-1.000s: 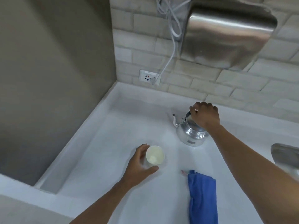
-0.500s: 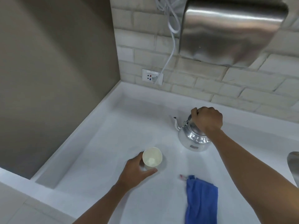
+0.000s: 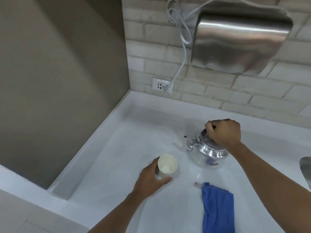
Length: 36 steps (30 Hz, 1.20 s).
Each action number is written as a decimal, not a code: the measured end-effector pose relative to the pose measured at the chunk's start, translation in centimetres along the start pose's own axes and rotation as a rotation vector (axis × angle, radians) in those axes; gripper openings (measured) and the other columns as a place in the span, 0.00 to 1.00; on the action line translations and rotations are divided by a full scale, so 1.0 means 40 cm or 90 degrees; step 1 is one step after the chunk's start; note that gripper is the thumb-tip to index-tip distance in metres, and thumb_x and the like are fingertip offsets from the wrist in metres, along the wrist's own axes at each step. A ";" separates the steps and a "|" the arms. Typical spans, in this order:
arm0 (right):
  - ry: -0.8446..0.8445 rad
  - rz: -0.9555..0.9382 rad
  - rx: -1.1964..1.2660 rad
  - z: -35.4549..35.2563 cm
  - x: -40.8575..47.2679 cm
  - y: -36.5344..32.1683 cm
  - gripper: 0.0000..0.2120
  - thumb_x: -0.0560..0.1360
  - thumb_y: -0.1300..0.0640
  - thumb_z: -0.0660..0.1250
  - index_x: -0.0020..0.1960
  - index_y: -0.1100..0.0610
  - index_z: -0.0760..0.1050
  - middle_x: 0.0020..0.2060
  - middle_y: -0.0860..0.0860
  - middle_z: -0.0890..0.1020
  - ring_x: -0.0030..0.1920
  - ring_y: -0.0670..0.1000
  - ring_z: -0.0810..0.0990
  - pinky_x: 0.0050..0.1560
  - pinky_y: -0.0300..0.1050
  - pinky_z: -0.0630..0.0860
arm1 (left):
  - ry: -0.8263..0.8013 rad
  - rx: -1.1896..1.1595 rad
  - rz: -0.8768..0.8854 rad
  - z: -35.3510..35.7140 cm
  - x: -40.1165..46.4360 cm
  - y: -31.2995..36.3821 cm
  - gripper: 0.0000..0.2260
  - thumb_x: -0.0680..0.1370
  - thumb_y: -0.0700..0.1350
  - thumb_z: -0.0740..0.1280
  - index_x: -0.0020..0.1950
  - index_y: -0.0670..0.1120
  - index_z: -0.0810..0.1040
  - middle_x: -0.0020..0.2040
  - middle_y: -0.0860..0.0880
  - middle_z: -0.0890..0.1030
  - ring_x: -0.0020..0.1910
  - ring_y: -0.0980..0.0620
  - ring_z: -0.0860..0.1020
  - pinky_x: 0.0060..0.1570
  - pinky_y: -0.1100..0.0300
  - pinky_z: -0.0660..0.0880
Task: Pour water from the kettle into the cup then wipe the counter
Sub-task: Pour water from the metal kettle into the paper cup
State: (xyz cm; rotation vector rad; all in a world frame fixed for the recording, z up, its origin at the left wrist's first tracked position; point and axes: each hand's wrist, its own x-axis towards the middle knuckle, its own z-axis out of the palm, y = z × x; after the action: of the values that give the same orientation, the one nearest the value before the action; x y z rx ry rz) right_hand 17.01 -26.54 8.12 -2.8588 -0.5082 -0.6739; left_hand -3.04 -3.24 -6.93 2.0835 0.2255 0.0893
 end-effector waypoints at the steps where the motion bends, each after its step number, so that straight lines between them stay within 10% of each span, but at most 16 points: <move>1: 0.007 -0.014 -0.004 -0.006 -0.007 -0.005 0.20 0.70 0.51 0.57 0.20 0.54 0.62 0.15 0.48 0.62 0.19 0.52 0.63 0.28 0.37 0.58 | -0.002 -0.004 0.001 0.000 0.001 -0.003 0.35 0.66 0.63 0.80 0.70 0.61 0.72 0.55 0.67 0.80 0.52 0.68 0.77 0.52 0.71 0.72; 36: -0.007 -0.223 -0.178 -0.117 -0.144 -0.187 0.18 0.69 0.54 0.57 0.23 0.56 0.59 0.17 0.50 0.62 0.19 0.56 0.62 0.28 0.36 0.58 | -0.026 -0.035 0.082 -0.001 0.013 -0.037 0.30 0.67 0.64 0.76 0.66 0.56 0.75 0.59 0.60 0.82 0.55 0.57 0.79 0.55 0.58 0.78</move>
State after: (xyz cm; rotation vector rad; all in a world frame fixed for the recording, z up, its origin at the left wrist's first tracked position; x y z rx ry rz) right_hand 7.59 -22.31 10.21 -3.0611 -1.0077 -0.8423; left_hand -2.73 -2.38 -8.21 2.0416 0.0628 0.1285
